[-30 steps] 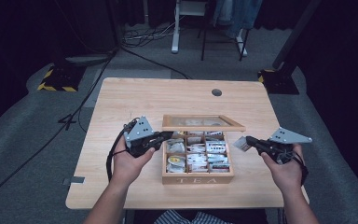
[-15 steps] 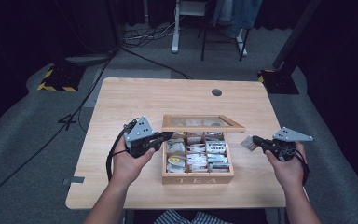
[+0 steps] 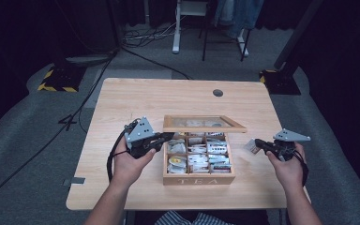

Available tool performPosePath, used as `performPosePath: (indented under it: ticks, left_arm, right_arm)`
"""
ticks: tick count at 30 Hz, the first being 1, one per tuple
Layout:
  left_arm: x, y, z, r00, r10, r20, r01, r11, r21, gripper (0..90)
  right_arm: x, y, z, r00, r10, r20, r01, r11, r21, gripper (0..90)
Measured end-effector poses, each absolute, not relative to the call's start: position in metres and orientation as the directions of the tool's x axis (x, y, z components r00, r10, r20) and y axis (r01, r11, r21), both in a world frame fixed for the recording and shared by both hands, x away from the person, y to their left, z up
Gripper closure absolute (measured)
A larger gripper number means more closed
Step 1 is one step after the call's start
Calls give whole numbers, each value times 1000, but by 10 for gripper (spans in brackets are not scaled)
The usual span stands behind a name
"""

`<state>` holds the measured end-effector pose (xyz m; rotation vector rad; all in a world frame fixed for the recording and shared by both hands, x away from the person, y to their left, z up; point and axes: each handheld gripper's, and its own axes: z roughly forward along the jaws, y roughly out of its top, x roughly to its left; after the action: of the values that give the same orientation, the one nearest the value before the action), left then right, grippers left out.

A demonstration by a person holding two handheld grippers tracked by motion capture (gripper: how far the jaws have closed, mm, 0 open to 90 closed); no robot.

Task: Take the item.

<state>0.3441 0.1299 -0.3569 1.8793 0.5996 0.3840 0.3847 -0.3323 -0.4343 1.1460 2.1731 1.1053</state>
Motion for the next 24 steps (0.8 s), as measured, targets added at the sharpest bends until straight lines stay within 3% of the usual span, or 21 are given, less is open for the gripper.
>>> performPosePath:
  ticks: [10,24]
  left_arm:
    - [344,130,-357,821,571,-15,224,-298,928,896]
    - [345,130,-358,822,569,-20,230,-300,926,896]
  right_arm:
    - [392,-342,-449,-526,849,52,538,285,793,900]
    - [398,-347,-460,-513,857,32,540,294,788,870]
